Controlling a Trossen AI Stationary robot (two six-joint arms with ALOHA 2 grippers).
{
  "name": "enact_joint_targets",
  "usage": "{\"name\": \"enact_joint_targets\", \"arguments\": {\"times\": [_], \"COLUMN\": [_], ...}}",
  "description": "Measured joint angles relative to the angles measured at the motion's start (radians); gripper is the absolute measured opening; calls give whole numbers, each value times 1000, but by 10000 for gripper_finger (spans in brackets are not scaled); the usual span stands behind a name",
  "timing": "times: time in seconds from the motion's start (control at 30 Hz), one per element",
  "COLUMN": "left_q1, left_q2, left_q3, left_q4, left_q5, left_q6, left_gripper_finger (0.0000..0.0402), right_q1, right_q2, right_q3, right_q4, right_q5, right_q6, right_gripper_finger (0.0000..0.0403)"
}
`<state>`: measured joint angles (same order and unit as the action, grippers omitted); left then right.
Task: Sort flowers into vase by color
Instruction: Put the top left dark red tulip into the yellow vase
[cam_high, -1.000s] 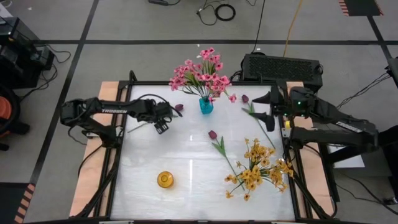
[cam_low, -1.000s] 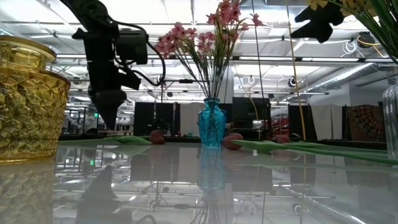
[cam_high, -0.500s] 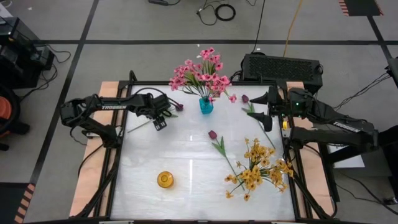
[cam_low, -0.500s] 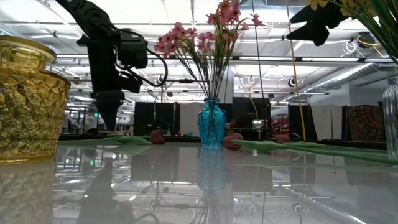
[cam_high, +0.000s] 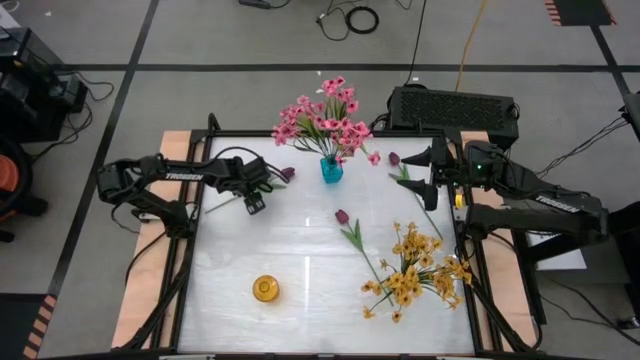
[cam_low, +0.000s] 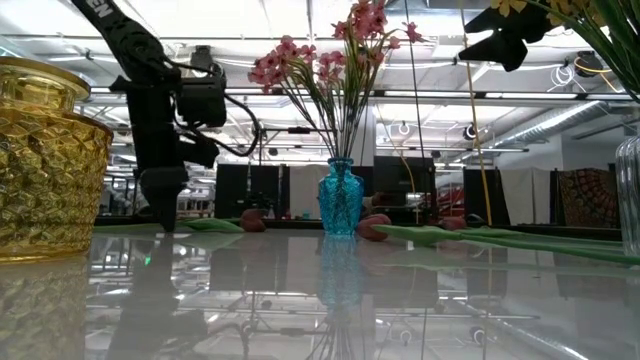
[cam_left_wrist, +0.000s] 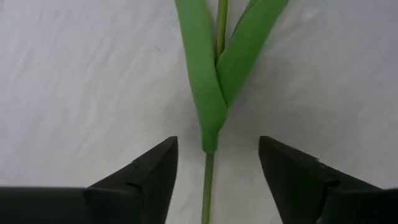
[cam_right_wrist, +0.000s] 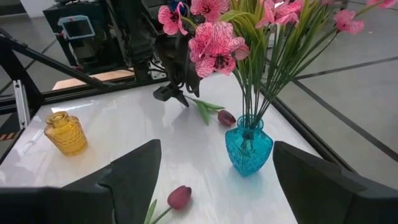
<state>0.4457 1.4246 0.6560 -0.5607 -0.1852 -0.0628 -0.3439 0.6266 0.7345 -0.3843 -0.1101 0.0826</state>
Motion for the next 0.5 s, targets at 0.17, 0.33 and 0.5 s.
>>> {"name": "enact_joint_targets", "arguments": {"times": [0.17,0.33,0.5], "left_q1": [14,17,18], "left_q2": [-1,0,1], "left_q3": [-24,-25,-25], "left_q4": [32,39,40], "left_q5": [13,22,30], "left_q6": [-2,18,35], "left_gripper_finger": [184,147,96], "right_q1": [0,0,0], "right_q2": [0,0,0], "right_q3": [0,0,0], "right_q4": [9,9,10], "right_q5": [0,0,-4], "right_q6": [0,0,0], "right_gripper_finger": [302,302,302]}}
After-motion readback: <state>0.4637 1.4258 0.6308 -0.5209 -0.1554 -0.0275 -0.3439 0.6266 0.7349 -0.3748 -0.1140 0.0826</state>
